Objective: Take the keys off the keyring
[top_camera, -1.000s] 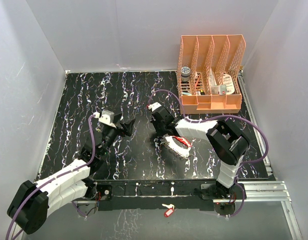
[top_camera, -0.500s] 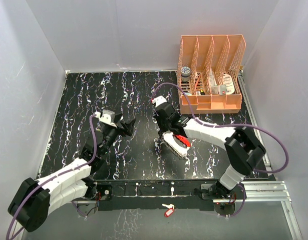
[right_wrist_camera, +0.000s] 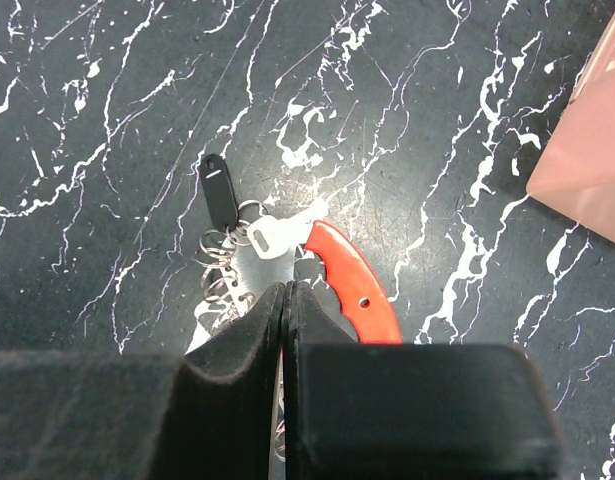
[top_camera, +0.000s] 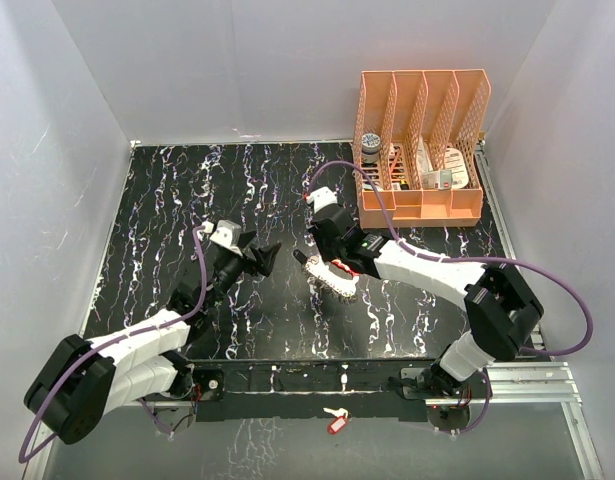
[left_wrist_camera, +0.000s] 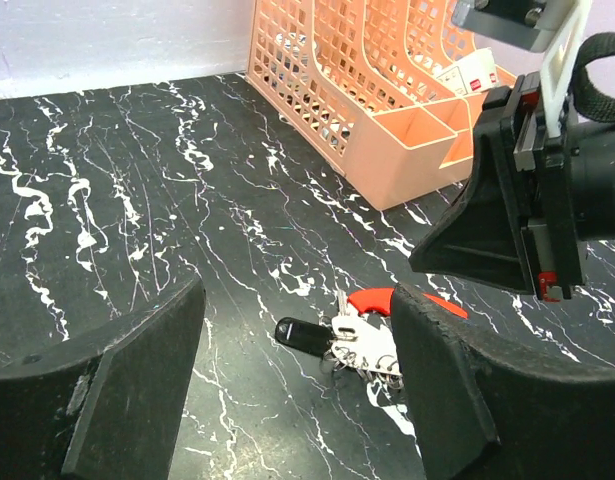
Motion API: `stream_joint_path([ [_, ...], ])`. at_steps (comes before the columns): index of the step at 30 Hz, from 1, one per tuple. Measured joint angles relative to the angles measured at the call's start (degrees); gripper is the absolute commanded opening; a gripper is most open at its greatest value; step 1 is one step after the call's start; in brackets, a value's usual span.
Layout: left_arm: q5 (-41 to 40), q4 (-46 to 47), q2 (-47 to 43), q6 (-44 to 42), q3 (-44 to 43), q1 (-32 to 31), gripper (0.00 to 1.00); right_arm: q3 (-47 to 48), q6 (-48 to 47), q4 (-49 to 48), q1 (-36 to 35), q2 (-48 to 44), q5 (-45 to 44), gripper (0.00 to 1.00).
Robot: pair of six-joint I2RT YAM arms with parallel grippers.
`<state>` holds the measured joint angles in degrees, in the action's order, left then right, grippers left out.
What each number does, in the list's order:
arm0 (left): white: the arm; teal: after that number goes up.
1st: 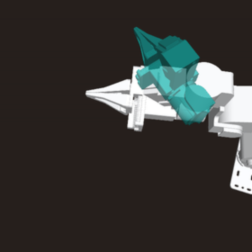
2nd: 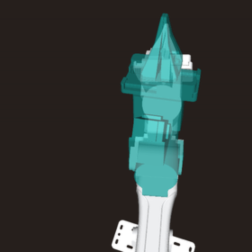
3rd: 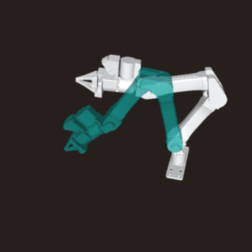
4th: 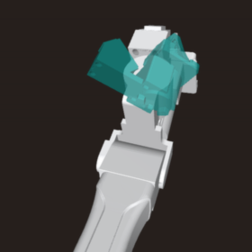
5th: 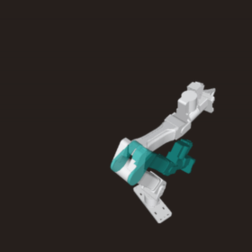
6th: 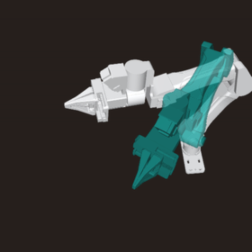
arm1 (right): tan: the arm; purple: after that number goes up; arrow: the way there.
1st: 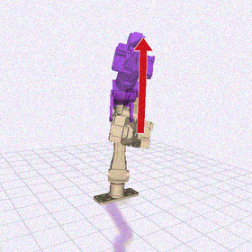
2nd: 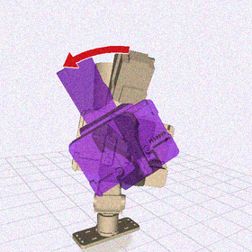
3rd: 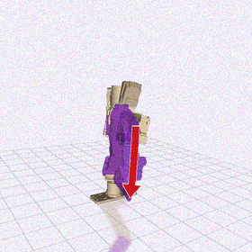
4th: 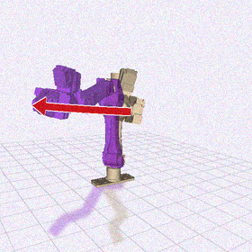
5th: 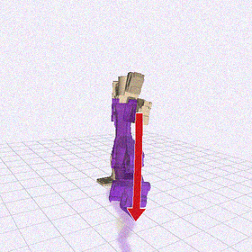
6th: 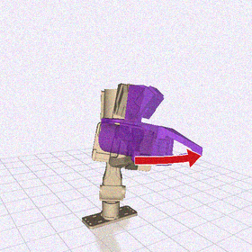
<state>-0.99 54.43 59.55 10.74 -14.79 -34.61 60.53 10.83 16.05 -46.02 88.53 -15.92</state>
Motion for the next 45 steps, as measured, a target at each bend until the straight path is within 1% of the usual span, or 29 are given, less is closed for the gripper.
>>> stream_joint_path([
  [2, 0.22, 0.57, 0.07, 0.00, 0.17, 0.00, 0.73, -0.39, 0.02, -0.09, 0.00, 0.00, -0.24, 0.00],
  [6, 0.39, 1.38, 0.39, 0.26, 0.90, 0.00, 0.73, -0.35, 0.42, 0.15, 0.00, 0.11, 0.09, 0.23],
  [8, 0.42, 1.51, 0.42, 0.46, 0.94, 0.00, 0.73, -0.33, 1.20, 0.02, 0.02, 1.01, 1.44, 0.33],
  [9, 0.42, 1.77, 0.42, 0.48, 0.94, 0.00, 0.73, -0.33, 1.40, -0.02, 0.02, 1.81, 2.29, 0.41],
  [10, 0.42, 1.88, 0.39, 0.52, 0.94, 0.00, 0.73, -0.33, 1.36, -0.04, 0.02, 2.56, 2.91, 0.45],
  [12, 0.42, 2.05, 0.35, 0.68, 0.94, 0.00, 0.73, -0.33, 1.27, -0.48, 0.02, 4.76, 4.63, 0.48],
  [18, 0.39, 2.16, -0.15, 0.81, 0.94, 0.00, 0.73, -0.02, -1.40, -0.96, 0.02, 11.02, 8.26, 0.49],
  [26, 0.42, 2.12, -0.13, 0.83, 0.94, 0.00, 0.73, 6.03, -6.43, -1.77, 0.02, 17.40, 9.03, 0.50],
  [27, 0.42, 2.10, -0.13, 0.83, 0.94, 0.00, 0.73, 6.54, -6.78, -1.75, 0.02, 17.84, 9.03, 0.50],
  [30, 0.39, 1.90, -0.31, 0.79, 0.94, 0.00, 0.73, 7.17, -7.50, -1.70, 0.02, 18.10, 9.09, 0.58],
  [31, 0.39, 1.84, -0.44, 0.79, 0.94, 0.00, 0.73, 7.39, -7.69, -1.81, 0.02, 18.10, 9.14, 0.58],
  [39, 0.37, 1.73, -0.87, 0.79, 0.94, 0.00, 0.73, 7.96, -9.03, -2.69, 0.02, 18.10, 8.94, 0.58],
  [45, 0.39, 1.70, -0.90, 0.81, 0.94, 0.00, 0.73, 11.06, -9.99, -3.56, 0.76, 20.02, 8.83, 0.57],
])
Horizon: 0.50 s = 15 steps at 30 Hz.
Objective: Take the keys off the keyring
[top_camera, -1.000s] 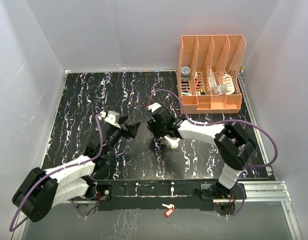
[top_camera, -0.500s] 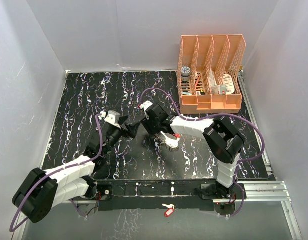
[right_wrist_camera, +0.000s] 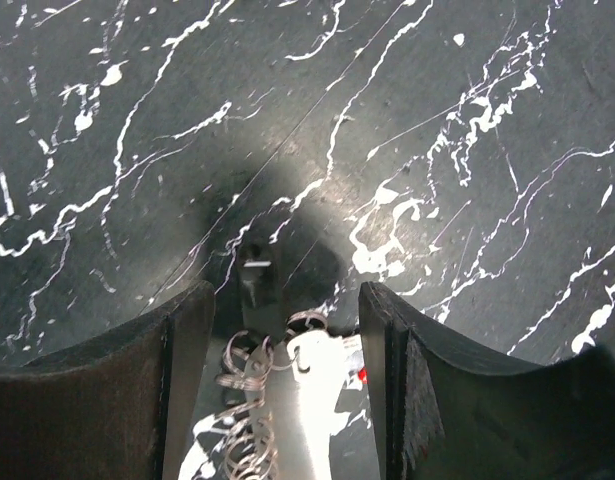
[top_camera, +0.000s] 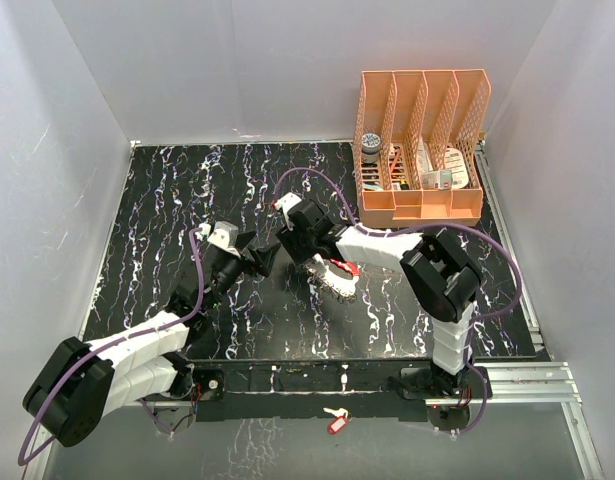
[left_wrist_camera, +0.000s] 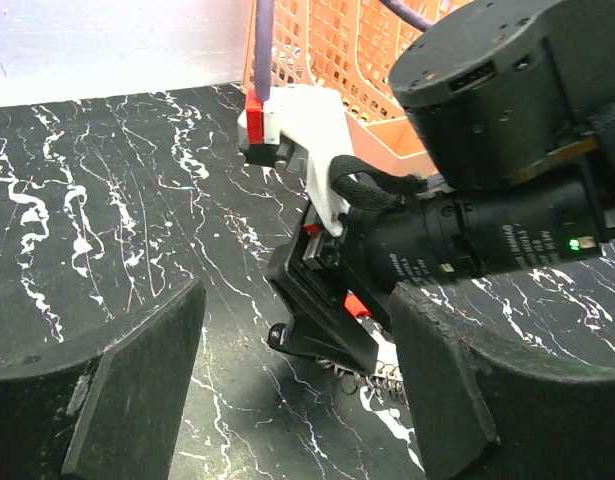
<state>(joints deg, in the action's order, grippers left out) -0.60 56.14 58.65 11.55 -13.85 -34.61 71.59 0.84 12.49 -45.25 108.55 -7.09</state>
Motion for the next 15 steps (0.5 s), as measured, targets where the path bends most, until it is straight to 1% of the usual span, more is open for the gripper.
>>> stream_joint_path([
  [5, -0.02, -0.02, -0.37, -0.04, 0.00, 0.00, 0.73, 0.98, -0.74, -0.52, 1.68, 2.38, 0.55, 0.56],
  [15, -0.17, 0.00, -0.42, -0.02, 0.00, 0.00, 0.73, 0.85, -0.70, -0.76, 2.93, 2.56, 3.02, 0.55],
])
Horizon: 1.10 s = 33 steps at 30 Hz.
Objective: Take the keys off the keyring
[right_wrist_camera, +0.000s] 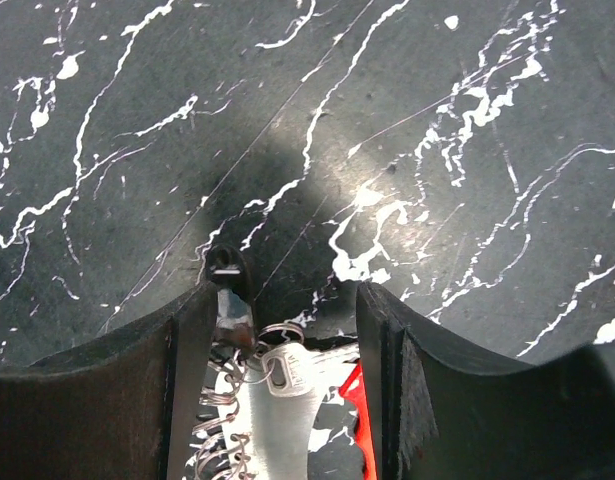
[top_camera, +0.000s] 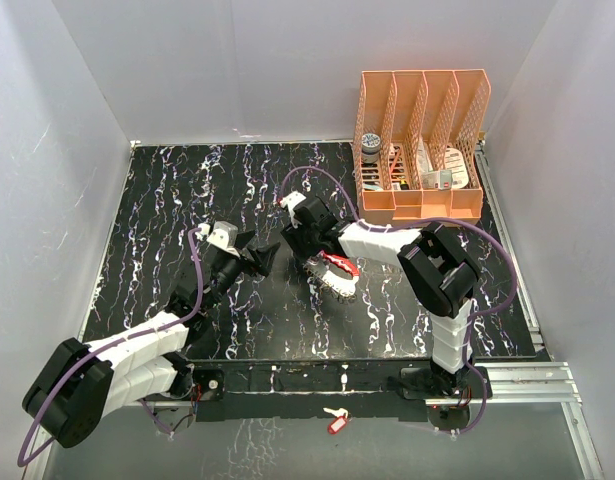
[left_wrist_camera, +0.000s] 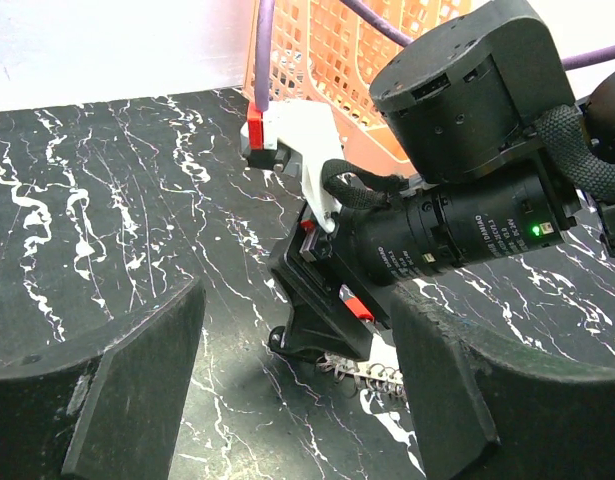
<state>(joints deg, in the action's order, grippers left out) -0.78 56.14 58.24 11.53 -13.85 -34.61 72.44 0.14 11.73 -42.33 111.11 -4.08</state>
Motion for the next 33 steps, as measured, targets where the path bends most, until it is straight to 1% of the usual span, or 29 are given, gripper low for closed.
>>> stream_joint_path([
  [5, -0.09, 0.02, 0.00, 0.00, 0.00, 0.00, 0.73, -0.68, 0.35, -0.07, -0.02, 0.00, 2.43, 0.55],
  [8, -0.17, 0.02, 0.00, 0.02, 0.00, 0.00, 0.73, -1.18, 0.66, 0.07, -0.04, 0.00, 3.72, 0.51],
  [9, -0.24, 0.02, 0.00, 0.02, 0.00, 0.00, 0.73, -1.38, 0.85, -0.04, -0.04, 0.00, 4.17, 0.47],
  [11, -0.31, 0.04, 0.00, 0.02, 0.02, 0.00, 0.73, -1.55, 1.27, -0.02, -0.02, 0.00, 4.96, 0.37],
  [14, -0.33, 0.04, 0.00, 0.02, 0.04, 0.00, 0.73, -1.88, 1.79, 0.04, -0.04, 0.00, 6.34, 0.32],
  [17, -0.48, 0.04, 0.00, 0.02, 0.04, 0.00, 0.73, -2.12, 2.45, -0.02, -0.04, 0.00, 7.58, 0.21],
  [20, -0.79, 0.04, 0.00, 0.02, 0.04, 0.00, 0.73, -2.34, 3.08, -0.20, -0.04, 0.00, 8.37, 0.00],
  [27, -1.77, 0.39, 0.09, -0.02, 0.42, 0.00, 0.73, -2.93, 4.09, -1.29, -0.35, -0.09, 8.07, 0.00],
  [33, -0.90, 0.72, 1.55, 0.02, 0.42, 0.00, 0.72, -2.21, 4.20, 1.31, -1.44, -1.73, 2.99, 0.00],
])
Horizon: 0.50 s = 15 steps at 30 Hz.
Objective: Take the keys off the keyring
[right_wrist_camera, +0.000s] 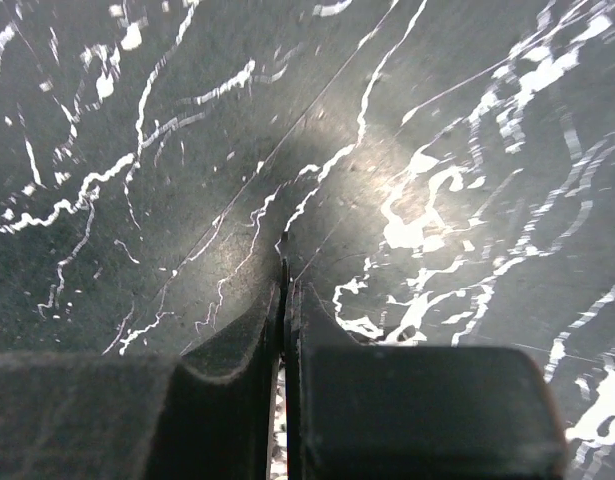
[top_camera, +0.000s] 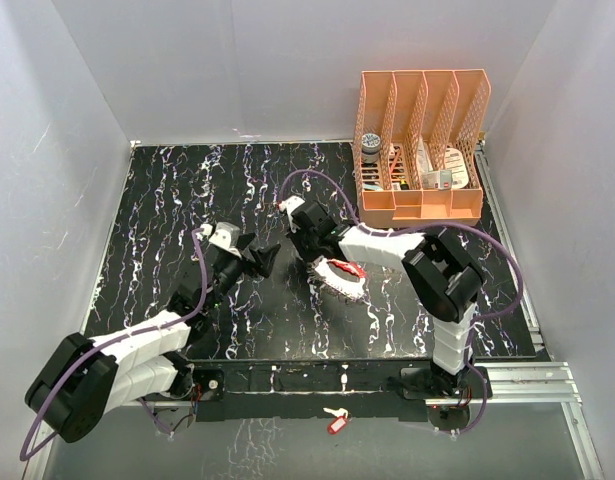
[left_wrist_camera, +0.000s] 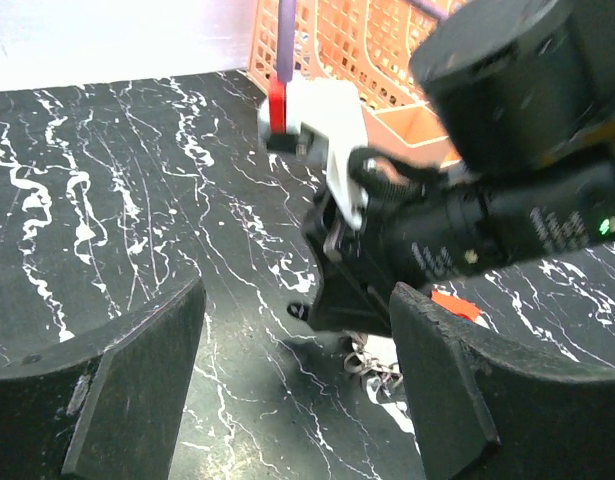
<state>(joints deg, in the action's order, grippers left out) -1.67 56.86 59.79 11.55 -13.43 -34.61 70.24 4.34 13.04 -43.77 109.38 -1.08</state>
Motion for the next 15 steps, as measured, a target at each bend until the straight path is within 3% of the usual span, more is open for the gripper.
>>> stream_joint_path([
  [9, 3.56, -4.98, 0.94, -0.52, -3.17, 0.00, 0.64, 3.56, -1.90, -1.77, -3.08, -12.13, -11.28, 0.00],
  [15, 3.30, -5.55, -0.35, -4.37, -4.87, 0.00, 0.75, 3.89, -2.93, -4.39, -6.45, -17.94, -16.85, 0.00],
])
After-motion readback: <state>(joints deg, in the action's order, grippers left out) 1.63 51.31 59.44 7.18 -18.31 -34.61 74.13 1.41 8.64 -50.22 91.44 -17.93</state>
